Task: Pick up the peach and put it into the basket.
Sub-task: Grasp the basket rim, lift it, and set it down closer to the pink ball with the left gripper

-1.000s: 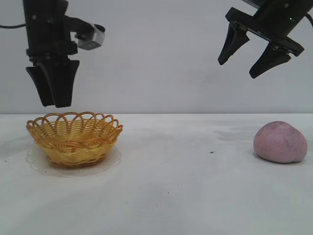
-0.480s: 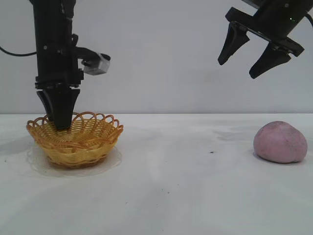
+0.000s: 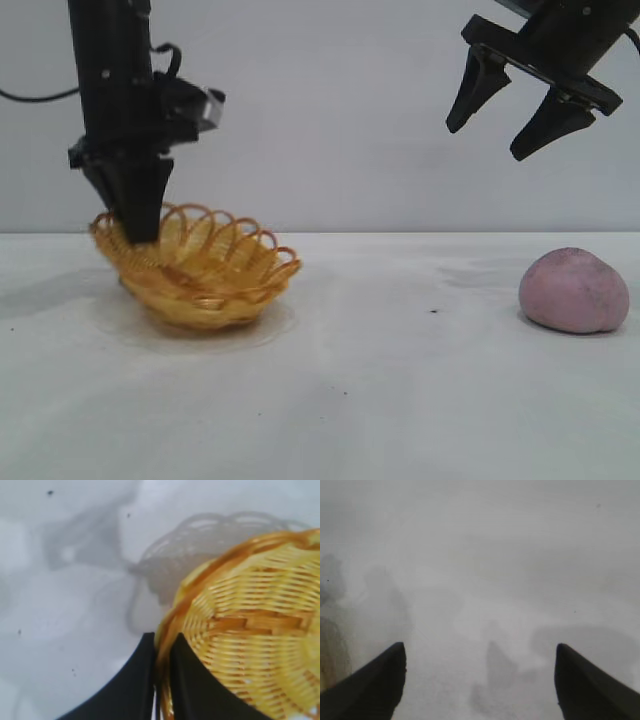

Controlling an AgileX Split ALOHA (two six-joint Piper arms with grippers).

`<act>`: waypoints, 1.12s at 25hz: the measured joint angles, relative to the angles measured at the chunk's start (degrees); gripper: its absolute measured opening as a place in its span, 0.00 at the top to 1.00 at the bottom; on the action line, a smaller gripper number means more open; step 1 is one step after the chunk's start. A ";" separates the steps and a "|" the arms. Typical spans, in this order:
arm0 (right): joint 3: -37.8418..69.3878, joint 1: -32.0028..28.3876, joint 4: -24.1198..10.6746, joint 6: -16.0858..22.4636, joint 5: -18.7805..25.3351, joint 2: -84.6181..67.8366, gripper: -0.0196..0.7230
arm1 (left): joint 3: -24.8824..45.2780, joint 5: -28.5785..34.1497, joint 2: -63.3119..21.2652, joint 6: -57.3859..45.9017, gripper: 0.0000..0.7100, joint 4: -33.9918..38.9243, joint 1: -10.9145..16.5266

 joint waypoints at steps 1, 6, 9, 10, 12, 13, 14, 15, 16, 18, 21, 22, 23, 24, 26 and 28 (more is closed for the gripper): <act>0.00 0.00 0.00 0.00 0.00 0.00 0.27 | 0.00 -0.07 -0.88 -2.97 1.00 -1.67 0.32; 0.00 0.00 0.00 0.00 0.00 0.00 0.27 | 1.26 -1.05 -3.91 -12.64 1.00 -8.59 1.40; 0.00 0.00 0.00 0.00 0.00 0.00 0.27 | 4.46 -4.67 -5.39 -15.34 1.00 -13.32 1.40; 0.00 0.00 0.00 0.00 0.00 0.00 0.27 | 5.88 -6.04 -5.88 -15.70 1.00 -15.11 1.40; 0.00 0.00 0.00 0.00 0.00 0.00 0.27 | 9.10 -9.01 -7.27 -15.73 1.00 -17.60 1.40; 0.00 0.00 0.00 0.00 0.00 0.00 0.27 | 11.23 -10.46 -7.98 -15.76 1.00 -18.38 1.18; 0.00 0.00 0.00 0.00 0.00 0.00 0.27 | 13.21 -12.42 -9.01 -15.86 1.00 -19.02 0.91; 0.00 0.00 0.00 0.00 0.00 0.00 0.27 | 15.80 -14.42 -10.07 -15.85 1.00 -19.94 0.65; 0.00 0.00 0.11 0.00 0.00 0.00 0.27 | 18.51 -16.10 -10.94 -15.85 1.00 -21.26 0.42; 0.00 0.00 0.11 0.00 0.00 0.00 0.27 | 23.57 -19.70 -12.67 -15.29 1.00 -24.91 0.08; 0.00 0.00 0.11 0.00 -0.11 0.00 0.27 | 30.06 -23.36 -13.61 -13.16 1.00 -29.99 -0.56; 0.00 0.00 0.18 0.00 -0.11 0.00 0.27 | 31.85 -24.28 -13.61 -12.77 1.00 -30.89 -0.80; 0.00 0.00 0.33 0.00 -0.11 0.00 0.27 | 33.47 -25.07 -13.61 -12.52 1.00 -31.42 -0.83; 0.00 0.00 0.32 0.00 -0.20 0.00 0.27 | 34.81 -25.91 -13.61 -12.42 1.00 -31.84 -0.91; 0.00 0.00 0.46 0.00 -0.20 0.00 0.27 | 36.56 -28.32 -13.61 -12.05 1.00 -33.61 -1.03; 0.00 0.00 0.73 0.00 -0.23 0.00 0.27 | 37.20 -30.40 -13.61 -11.00 1.00 -36.10 -1.32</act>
